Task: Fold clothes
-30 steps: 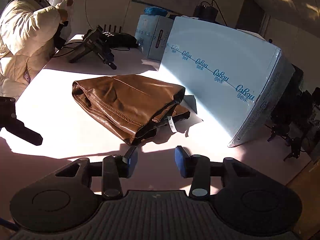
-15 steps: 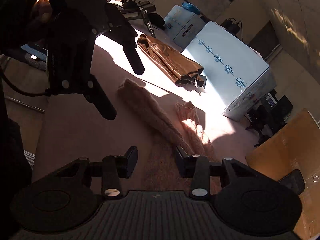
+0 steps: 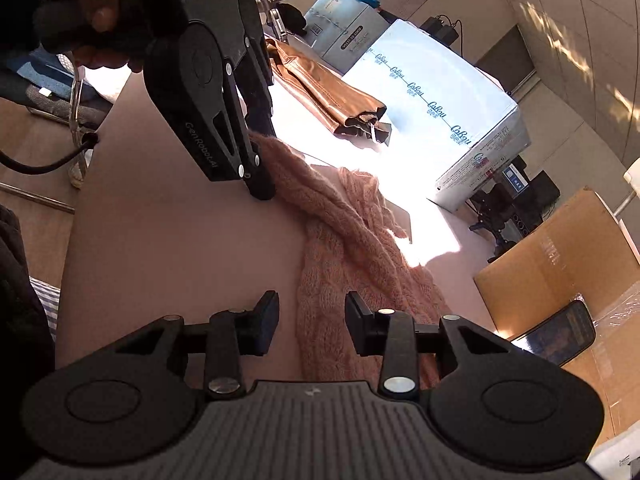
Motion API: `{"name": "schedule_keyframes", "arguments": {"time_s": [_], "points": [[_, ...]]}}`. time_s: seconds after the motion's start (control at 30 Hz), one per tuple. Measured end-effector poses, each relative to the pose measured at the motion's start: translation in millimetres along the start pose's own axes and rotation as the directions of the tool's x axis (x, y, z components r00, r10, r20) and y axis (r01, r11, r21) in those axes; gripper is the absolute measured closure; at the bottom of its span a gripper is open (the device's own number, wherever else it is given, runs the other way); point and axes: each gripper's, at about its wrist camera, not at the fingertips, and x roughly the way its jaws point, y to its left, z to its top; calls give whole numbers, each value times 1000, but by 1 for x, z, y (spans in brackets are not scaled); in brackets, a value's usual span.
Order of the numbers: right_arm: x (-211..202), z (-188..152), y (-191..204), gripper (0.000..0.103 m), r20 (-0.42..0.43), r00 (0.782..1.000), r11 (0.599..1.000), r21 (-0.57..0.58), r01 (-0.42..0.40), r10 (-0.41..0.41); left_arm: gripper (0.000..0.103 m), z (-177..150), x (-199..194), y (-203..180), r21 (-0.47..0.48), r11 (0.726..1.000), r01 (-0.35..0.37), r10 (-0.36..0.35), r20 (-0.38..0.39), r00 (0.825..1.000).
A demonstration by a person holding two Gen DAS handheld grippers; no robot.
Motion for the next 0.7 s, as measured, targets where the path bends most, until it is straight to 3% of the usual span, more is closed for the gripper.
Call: {"name": "schedule_keyframes", "arguments": {"time_s": [0.17,0.3,0.37,0.43,0.47,0.53,0.7], "points": [[1,2,3,71,-29,1000,999,-42,3,-4,90,5,-6,11,-46,998,40,-42,-34,999],[-2,-2,15,76,-75,996,985,-172,28,-41,90,11,-7,20,-75,995,70,-74,-45,996],[1,-4,16,83,-95,994,978,-208,29,-50,90,16,-6,25,-105,988,111,-117,-49,992],[8,-4,17,99,-113,993,978,-210,3,-27,90,21,-4,30,-134,978,157,-166,-53,985],[11,-4,18,99,-111,994,978,-211,1,-25,90,24,-2,33,-148,973,176,-186,-60,981],[13,-3,16,99,-101,995,979,-202,6,-26,90,27,0,37,-158,971,182,-194,-66,979],[-7,-4,-26,99,-45,992,993,10,-117,118,91,34,-12,66,-269,922,280,-306,-57,950]]}}
